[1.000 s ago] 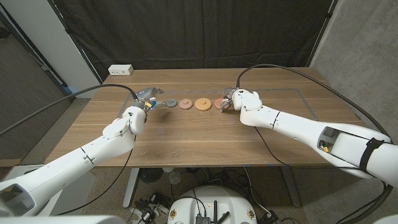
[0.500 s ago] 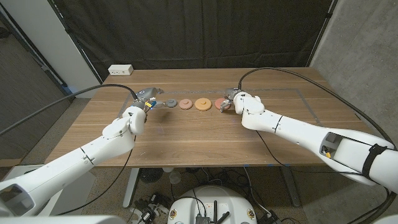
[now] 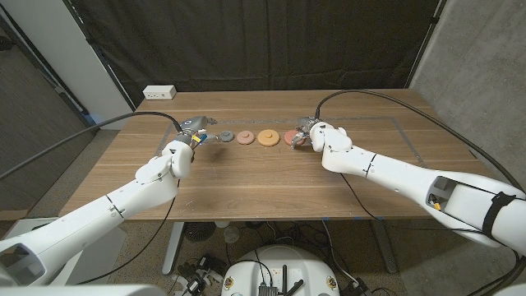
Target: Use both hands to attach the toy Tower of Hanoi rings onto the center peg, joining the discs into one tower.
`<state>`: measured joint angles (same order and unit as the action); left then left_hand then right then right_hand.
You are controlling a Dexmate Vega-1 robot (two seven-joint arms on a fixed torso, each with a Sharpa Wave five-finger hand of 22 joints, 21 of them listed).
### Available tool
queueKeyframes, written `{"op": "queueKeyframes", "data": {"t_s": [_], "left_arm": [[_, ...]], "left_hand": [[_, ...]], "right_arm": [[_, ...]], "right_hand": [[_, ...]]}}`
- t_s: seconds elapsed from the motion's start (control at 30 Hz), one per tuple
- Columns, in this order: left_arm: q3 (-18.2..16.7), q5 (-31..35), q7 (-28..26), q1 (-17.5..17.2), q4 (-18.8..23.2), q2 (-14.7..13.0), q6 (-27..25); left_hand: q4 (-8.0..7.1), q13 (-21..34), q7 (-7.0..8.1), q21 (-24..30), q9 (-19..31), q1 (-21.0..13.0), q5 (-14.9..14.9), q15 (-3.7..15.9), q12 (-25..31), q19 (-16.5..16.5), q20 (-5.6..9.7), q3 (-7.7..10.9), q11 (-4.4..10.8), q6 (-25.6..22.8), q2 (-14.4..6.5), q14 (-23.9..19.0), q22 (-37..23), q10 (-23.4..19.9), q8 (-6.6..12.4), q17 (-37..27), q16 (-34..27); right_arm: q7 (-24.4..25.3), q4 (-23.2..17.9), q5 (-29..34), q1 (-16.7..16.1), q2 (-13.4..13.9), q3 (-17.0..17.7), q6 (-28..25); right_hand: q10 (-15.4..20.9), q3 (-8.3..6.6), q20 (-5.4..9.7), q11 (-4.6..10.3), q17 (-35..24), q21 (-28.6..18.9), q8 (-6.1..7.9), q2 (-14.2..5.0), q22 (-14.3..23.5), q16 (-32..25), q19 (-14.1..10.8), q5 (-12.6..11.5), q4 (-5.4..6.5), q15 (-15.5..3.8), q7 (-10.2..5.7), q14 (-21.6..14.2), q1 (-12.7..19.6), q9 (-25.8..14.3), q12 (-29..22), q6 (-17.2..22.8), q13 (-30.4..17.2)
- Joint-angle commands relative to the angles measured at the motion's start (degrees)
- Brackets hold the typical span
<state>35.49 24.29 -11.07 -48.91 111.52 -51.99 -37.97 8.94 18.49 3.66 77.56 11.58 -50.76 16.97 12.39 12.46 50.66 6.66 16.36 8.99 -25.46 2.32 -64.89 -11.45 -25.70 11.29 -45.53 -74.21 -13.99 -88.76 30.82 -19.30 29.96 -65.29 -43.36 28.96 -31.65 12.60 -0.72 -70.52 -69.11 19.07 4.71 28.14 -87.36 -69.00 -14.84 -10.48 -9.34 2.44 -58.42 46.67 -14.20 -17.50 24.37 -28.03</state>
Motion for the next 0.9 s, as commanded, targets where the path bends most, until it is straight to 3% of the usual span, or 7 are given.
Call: {"op": "queueKeyframes", "data": {"t_s": [0.03,0.9], "left_arm": [[0.0,-0.2,0.2,0.1,-0.2,0.0,0.0],[0.5,0.4,0.5,0.4,-0.4,0.1,0.0]], "left_hand": [[-0.03,0.1,0.11,0.5,0.2,0.2,0.2,0.13,0.0,-0.5,5.35,0.19,-0.09,-0.4,-0.4,0.1,0.1,-0.7,0.21,-0.1,0.2],[0.03,0.1,0.35,1.1,0.2,0.2,0.4,0.13,0.1,-0.8,5.36,0.43,0.34,-1.0,-0.3,-0.1,0.3,-1.2,0.27,-0.4,0.0]], "right_arm": [[-1.9,-1.9,1.4,0.9,1.2,0.3,0.9],[-7.2,-8.2,7.8,1.8,3.4,0.5,0.6]], "right_hand": [[12.5,-1.96,0.08,12.09,-0.1,-0.3,2.94,-4.75,0.0,-0.7,-0.3,-0.5,1.11,-3.09,-10.99,-0.7,3.2,-0.1,0.0,11.7,-3.6],[13.6,-2.77,0.08,12.17,-0.1,-1.2,3.13,-4.63,-0.5,-1.2,-0.5,-1.2,0.77,-3.08,-11.14,-1.4,4.3,0.2,1.1,12.9,-4.4]]}}
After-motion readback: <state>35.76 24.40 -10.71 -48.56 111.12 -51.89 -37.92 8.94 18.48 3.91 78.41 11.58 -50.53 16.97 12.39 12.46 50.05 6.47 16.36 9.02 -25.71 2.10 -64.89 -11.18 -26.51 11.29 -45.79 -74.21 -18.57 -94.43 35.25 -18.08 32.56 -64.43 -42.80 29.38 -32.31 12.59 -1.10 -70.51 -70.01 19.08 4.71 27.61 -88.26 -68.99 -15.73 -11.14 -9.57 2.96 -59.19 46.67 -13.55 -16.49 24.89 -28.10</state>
